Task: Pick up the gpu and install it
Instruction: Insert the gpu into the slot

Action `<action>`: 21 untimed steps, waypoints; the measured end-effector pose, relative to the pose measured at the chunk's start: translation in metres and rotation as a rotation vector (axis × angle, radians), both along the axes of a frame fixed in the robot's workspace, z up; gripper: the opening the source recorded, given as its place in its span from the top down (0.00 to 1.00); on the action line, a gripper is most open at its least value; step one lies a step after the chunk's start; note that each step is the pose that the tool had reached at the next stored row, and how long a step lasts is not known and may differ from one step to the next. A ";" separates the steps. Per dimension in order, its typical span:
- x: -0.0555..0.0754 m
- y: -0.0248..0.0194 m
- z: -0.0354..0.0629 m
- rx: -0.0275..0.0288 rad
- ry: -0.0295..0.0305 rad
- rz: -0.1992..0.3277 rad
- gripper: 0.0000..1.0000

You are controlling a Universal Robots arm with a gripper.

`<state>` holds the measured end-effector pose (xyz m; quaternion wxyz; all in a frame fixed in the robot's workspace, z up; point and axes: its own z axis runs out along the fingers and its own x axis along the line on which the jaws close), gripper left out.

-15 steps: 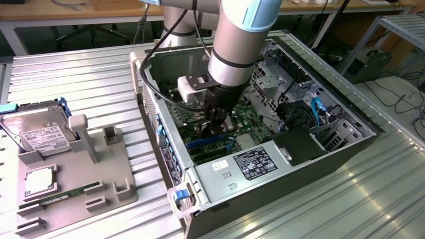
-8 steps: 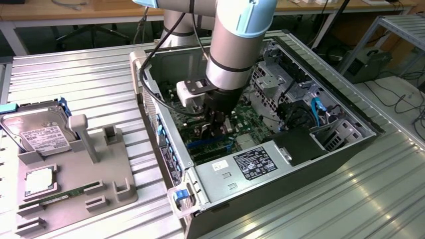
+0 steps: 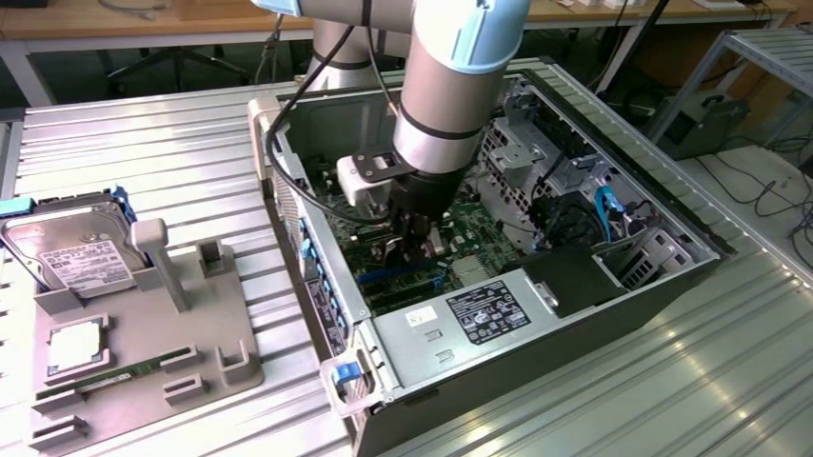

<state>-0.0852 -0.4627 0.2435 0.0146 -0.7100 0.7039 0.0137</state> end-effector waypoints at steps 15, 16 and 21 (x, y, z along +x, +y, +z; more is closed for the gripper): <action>-0.001 0.0000 -0.0066 0.0005 0.0001 0.000 0.72; -0.001 0.0000 -0.0073 0.0004 0.0001 0.000 0.72; -0.001 0.0000 -0.0076 0.0005 0.0001 0.000 0.72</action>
